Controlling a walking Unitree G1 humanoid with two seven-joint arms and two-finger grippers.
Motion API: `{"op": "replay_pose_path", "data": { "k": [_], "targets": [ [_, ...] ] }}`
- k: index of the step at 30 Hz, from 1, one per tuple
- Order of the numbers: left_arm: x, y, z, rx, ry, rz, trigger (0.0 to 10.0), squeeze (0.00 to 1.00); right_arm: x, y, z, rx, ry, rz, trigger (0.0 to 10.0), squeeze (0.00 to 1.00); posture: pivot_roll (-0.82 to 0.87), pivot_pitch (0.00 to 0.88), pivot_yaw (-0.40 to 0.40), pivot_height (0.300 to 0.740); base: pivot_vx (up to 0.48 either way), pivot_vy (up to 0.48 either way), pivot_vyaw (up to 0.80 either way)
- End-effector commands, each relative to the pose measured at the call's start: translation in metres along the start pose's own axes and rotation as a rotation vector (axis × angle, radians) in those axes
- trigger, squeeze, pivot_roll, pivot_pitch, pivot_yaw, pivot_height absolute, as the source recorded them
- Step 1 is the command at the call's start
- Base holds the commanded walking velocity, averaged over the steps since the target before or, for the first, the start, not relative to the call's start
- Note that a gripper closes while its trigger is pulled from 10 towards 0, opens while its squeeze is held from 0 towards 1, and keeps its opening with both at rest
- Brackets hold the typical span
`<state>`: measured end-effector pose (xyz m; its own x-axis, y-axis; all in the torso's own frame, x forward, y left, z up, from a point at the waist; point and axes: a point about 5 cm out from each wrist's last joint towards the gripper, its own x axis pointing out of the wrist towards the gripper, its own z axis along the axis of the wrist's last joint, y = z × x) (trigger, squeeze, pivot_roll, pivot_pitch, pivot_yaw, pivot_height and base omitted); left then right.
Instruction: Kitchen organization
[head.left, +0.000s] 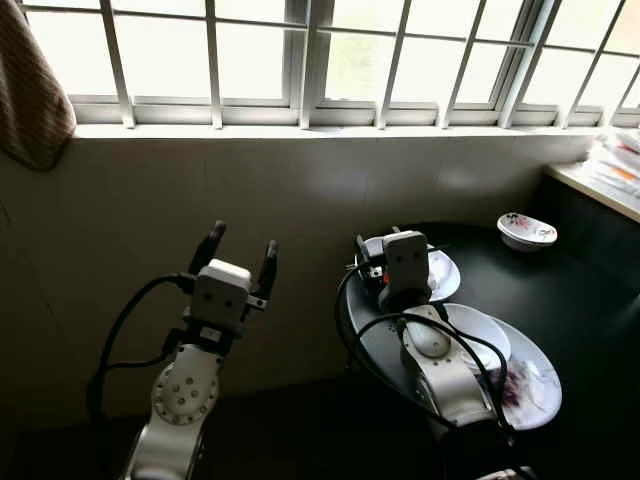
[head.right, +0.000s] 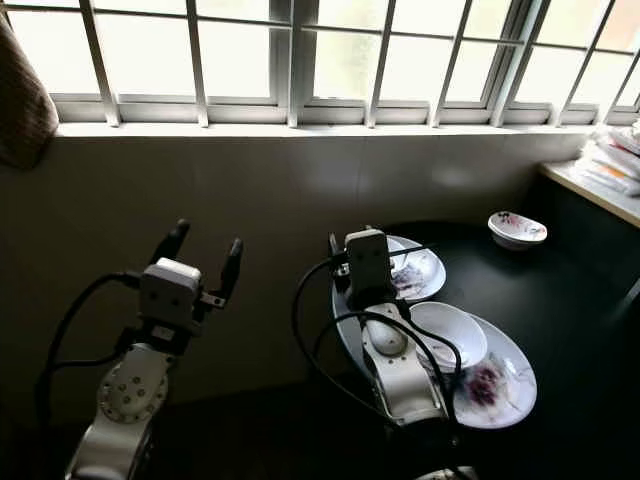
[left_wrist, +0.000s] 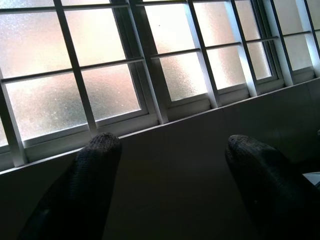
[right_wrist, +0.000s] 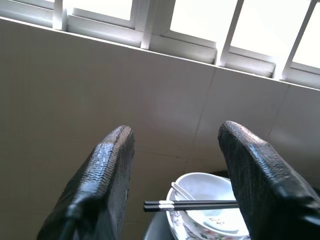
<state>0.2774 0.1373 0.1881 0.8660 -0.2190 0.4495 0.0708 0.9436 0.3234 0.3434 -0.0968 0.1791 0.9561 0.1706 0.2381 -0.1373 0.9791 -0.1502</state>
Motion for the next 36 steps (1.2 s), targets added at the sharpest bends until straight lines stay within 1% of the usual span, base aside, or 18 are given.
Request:
{"op": "replay_pose_path", "data": {
  "k": [1,9,12,14,15,17,18,20,22,26,27,31,34,36],
  "targets": [
    [0.001,-0.004,0.001,-0.005,0.005,-0.016,10.0,0.0,0.0,-0.006,0.001,-0.006,0.004,-0.018,10.0,0.0,0.04,0.0,-0.08,0.736,0.0,0.0,0.0],
    [0.0,-0.002,-0.002,-0.02,0.016,0.008,10.0,0.0,0.001,-0.01,-0.001,-0.002,0.017,-0.028,10.0,0.0,0.03,0.0,-0.08,0.736,0.0,0.0,0.0],
    [0.0,-0.001,-0.003,-0.021,0.021,0.01,10.0,0.0,0.002,-0.016,-0.003,0.001,0.043,-0.053,10.0,0.0,0.03,0.0,-0.08,0.736,0.0,0.0,0.0],
    [0.0,-0.001,-0.003,-0.021,0.024,0.011,10.0,0.0,0.003,-0.022,-0.006,-0.018,0.063,-0.062,10.0,0.0,0.03,0.0,-0.08,0.736,0.0,0.0,0.0],
    [0.0,-0.002,-0.003,-0.021,0.027,0.011,10.0,0.0,0.004,-0.026,-0.007,-0.043,0.08,-0.065,10.0,0.0,0.03,0.0,-0.081,0.736,0.0,0.0,0.0],
    [-0.001,-0.001,-0.005,-0.019,0.036,0.013,10.0,0.0,0.005,-0.04,-0.012,-0.106,0.136,-0.094,10.0,0.0,0.03,0.0,-0.081,0.736,0.0,0.0,0.0],
    [-0.001,-0.001,-0.006,-0.019,0.042,0.014,10.0,0.0,0.006,-0.052,-0.015,-0.172,0.175,-0.125,10.0,0.0,0.03,0.0,-0.081,0.736,0.0,0.0,0.0],
    [-0.002,-0.001,-0.008,-0.023,0.052,0.014,10.0,0.0,0.006,-0.067,-0.02,-0.223,0.246,-0.16,10.0,0.0,0.02,0.0,-0.081,0.736,0.0,0.0,0.0],
    [-0.003,-0.002,-0.009,-0.027,0.059,0.013,10.0,0.0,0.004,-0.075,-0.024,-0.258,0.297,-0.165,10.0,0.0,0.02,0.0,-0.081,0.736,0.0,0.0,0.0],
    [-0.001,-0.005,-0.011,-0.031,0.065,0.009,10.0,0.0,-0.003,-0.074,-0.038,-0.307,0.37,-0.133,10.0,0.0,0.01,0.0,-0.08,0.736,0.0,0.0,0.0],
    [0.0,-0.005,-0.011,-0.033,0.066,0.007,10.0,0.0,-0.008,-0.068,-0.045,-0.315,0.406,-0.113,10.0,0.0,0.01,0.0,-0.08,0.736,0.0,0.0,0.0],
    [-0.001,-0.005,-0.013,-0.033,0.078,0.004,10.0,0.0,-0.019,-0.049,-0.054,-0.322,0.449,-0.064,10.0,0.0,0.01,0.0,-0.08,0.736,0.0,0.0,0.0],
    [-0.004,-0.004,-0.016,-0.033,0.091,0.004,10.0,0.0,-0.025,-0.044,-0.062,-0.33,0.496,-0.053,10.0,0.0,0.01,0.0,-0.08,0.736,0.0,0.0,0.0],
    [-0.004,-0.003,-0.017,-0.032,0.099,0.005,10.0,0.0,-0.028,-0.045,-0.067,-0.325,0.536,-0.069,10.0,0.0,0.01,0.0,-0.076,0.736,0.0,0.0,0.0]
  ]
}}
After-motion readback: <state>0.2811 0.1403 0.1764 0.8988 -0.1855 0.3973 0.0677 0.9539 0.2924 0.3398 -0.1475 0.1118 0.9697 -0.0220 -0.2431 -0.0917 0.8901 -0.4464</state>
